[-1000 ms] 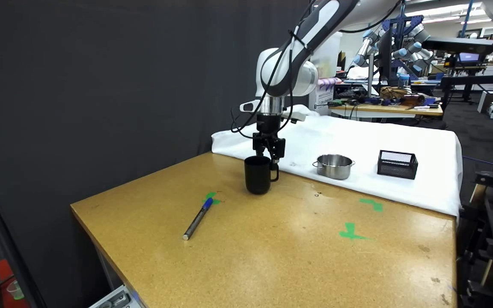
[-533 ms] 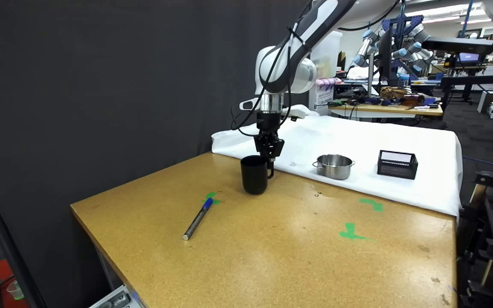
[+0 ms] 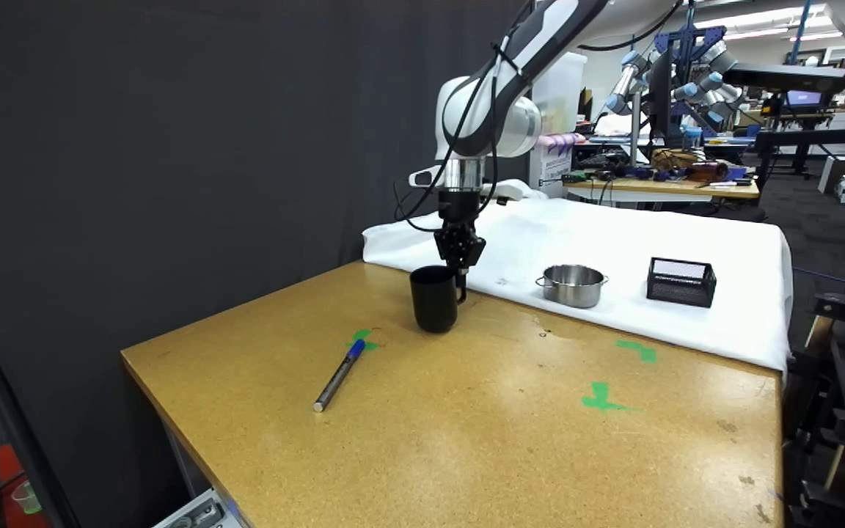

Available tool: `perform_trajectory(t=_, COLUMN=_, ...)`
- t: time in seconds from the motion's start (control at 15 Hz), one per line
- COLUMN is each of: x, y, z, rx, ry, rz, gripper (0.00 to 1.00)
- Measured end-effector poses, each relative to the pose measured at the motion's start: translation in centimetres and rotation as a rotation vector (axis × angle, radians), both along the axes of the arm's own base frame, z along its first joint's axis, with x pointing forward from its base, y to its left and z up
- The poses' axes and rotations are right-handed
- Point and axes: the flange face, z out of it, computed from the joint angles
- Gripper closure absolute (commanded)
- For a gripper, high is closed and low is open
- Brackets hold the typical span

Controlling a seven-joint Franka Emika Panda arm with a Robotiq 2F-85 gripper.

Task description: Move the mug to the left

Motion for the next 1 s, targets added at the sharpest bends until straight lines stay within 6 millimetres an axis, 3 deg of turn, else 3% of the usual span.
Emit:
perform_trajectory(t=0.33, x=-0.2, y=1.4, z=0.4, rx=0.002, ry=-0.028, rz=0.085, gripper=0.95)
perform_trajectory(t=0.6, x=-1.4, y=4.5, z=1.7, rx=0.013, ry=-0.066, rz=0.127, gripper=0.95)
perform_trajectory(t=1.0, x=-7.8, y=9.9, z=0.8, rx=0.065, ry=-0.045, rz=0.157, gripper=0.95)
